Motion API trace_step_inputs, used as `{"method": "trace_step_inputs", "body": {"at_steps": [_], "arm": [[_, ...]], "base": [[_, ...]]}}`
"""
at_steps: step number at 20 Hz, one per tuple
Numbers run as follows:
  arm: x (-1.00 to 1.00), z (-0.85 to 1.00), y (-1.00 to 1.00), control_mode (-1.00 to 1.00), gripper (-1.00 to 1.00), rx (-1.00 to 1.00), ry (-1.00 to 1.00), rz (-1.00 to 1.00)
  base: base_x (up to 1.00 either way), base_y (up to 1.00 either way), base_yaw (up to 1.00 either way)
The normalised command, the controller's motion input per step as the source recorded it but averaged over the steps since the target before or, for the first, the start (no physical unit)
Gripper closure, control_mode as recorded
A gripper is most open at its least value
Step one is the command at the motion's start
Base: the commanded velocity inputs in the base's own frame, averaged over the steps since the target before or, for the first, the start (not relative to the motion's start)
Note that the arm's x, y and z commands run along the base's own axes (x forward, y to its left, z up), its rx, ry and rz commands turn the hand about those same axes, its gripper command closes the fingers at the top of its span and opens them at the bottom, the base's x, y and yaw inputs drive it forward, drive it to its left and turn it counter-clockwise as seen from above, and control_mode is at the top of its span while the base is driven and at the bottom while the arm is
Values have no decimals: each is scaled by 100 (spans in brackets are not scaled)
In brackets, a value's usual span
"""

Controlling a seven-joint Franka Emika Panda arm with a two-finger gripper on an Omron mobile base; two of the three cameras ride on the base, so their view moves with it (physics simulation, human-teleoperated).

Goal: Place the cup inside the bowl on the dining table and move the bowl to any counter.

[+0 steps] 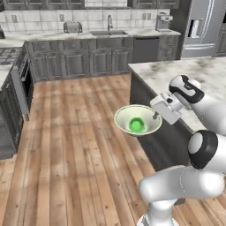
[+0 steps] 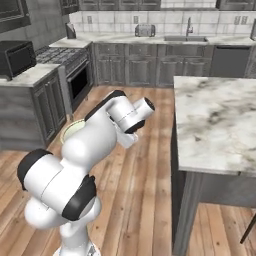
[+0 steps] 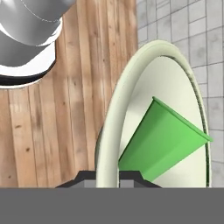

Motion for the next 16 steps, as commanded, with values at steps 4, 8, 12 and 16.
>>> {"method": "trace_step_inputs", "body": {"at_steps": [4, 8, 12, 16], "arm": [[0, 0, 0, 100, 100, 0, 0, 0], [0, 0, 0, 100, 100, 0, 0, 0], [0, 0, 0, 100, 100, 0, 0, 0], [0, 0, 0, 100, 100, 0, 0, 0]], "base": [[49, 61, -5], [100, 59, -10], [92, 50, -7], [85, 52, -7]]}}
